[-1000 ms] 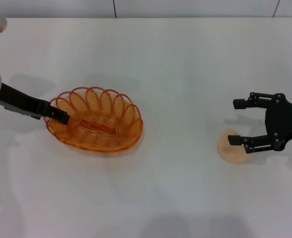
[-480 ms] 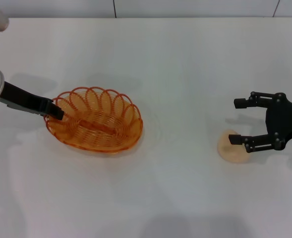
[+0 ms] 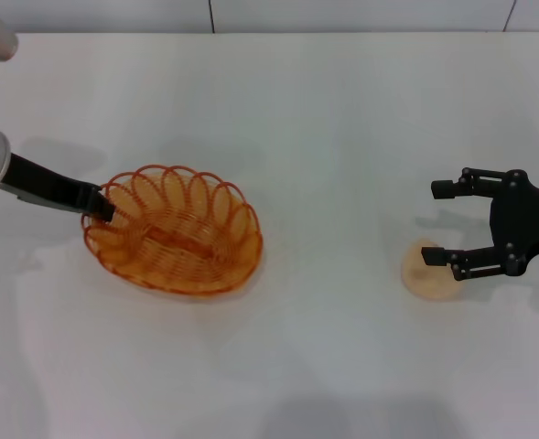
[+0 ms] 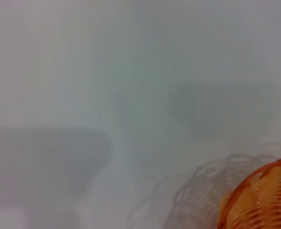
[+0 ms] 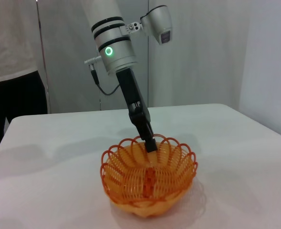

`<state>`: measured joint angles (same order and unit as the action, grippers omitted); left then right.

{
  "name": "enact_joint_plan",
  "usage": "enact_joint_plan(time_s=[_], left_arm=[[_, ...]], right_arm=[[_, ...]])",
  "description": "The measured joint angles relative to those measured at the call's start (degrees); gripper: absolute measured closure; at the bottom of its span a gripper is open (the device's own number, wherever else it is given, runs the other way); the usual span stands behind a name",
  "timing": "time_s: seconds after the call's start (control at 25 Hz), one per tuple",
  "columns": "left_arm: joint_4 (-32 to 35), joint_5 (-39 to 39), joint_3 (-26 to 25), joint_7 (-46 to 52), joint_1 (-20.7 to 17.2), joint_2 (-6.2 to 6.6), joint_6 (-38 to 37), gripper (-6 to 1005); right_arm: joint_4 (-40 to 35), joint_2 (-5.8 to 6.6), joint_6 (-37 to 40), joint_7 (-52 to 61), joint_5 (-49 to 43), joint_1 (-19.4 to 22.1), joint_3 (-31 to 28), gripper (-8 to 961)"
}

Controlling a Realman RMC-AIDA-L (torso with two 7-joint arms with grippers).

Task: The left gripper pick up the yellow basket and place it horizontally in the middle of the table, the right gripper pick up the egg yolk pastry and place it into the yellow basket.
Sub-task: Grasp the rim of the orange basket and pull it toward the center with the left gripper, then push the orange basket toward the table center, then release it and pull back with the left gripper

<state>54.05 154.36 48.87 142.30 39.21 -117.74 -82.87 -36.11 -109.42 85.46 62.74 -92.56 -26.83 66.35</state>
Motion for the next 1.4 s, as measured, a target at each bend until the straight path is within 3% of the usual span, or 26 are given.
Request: enact_joint_plan(time_s=[0.44,0.8,1.04,1.4], left_arm=[[4.3,-7.7,0.0,6.0,0.7,-0.16,-6.5,903],[3.7,-9.2,0.5,20.0,1.0,-1.15,-5.9,909],[2.9,-11.2,0.9,24.2,0.4,-1.56,-5.1,889],[-2.2,-16.8,9.3,26.8,0.0,-1.69,-0.4,859]], right_arm=[[-1.8,-0.02,0.2,-0.3,0.0,0.5,0.0,135],[-3.2,-0.43,0.8,-2.4,0.0,2.2,0.0,139],[-4.0,-0.60,1.2,-3.0,0.0,2.8,0.0,142],[-4.4,-0.57,1.4,-3.0,0.0,3.4,-0.1,147]])
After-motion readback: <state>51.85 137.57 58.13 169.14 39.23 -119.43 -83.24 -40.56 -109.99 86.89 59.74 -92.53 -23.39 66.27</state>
